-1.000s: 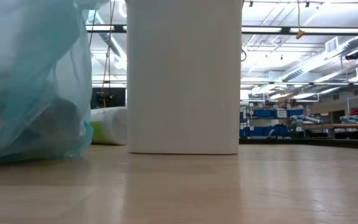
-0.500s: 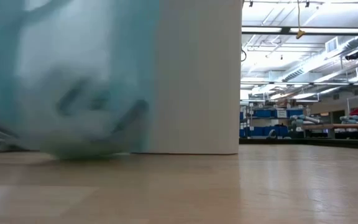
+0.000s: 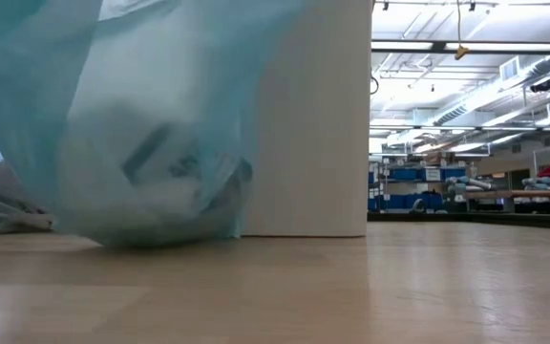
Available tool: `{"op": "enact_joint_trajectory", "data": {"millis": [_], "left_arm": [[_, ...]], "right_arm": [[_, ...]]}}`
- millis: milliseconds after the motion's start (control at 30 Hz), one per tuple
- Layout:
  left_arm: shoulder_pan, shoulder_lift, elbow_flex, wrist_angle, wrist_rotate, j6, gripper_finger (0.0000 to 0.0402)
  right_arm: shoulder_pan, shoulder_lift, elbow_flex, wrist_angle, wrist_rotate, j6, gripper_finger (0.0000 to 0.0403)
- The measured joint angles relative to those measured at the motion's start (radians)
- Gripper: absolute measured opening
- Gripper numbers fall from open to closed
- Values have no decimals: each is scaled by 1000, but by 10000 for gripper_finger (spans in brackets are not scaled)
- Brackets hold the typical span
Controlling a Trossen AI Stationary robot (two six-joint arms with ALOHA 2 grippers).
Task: Place trash/remove bag and relplace
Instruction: Close the blue trash bag
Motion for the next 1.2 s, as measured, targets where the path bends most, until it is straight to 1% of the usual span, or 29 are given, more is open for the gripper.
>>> {"op": "enact_joint_trajectory", "data": {"millis": [67, 133, 367, 533, 700, 800, 900, 1000, 1100, 1133, 1200], "left_arm": [[-10, 0, 0, 10, -1, 0, 5], [-13, 4, 0, 8, -10, 2, 5], [-13, 8, 0, 18, -42, 3, 5], [-13, 12, 0, 16, -64, 49, 5], [-13, 33, 0, 23, -86, 52, 5], [-13, 49, 0, 31, -95, 47, 5], [-13, 58, 0, 66, -117, 22, 5], [-13, 59, 0, 121, -126, 21, 5], [-8, 61, 10, 140, -136, 19, 5], [-5, 62, 20, 136, -136, 19, 5], [-2, 62, 46, 131, -135, 19, 5]], "right_arm": [[-14, 0, 0, 0, -53, 33, 166], [-23, 0, 0, -10, -81, 77, 170], [-40, 0, 0, -37, -92, 100, 166], [-48, 0, 0, -38, -100, 100, 158], [-68, 1, 0, -46, -170, 108, 153], [-82, 1, 0, -106, -189, 149, 147], [-89, 2, 0, -186, -193, 181, 116], [-90, 2, 0, -253, -197, 206, 69], [-89, 2, 0, -289, -199, 206, 17], [-88, 2, 0, -295, -201, 205, 9], [-87, 1, 1, -301, -213, 207, 10]]}}
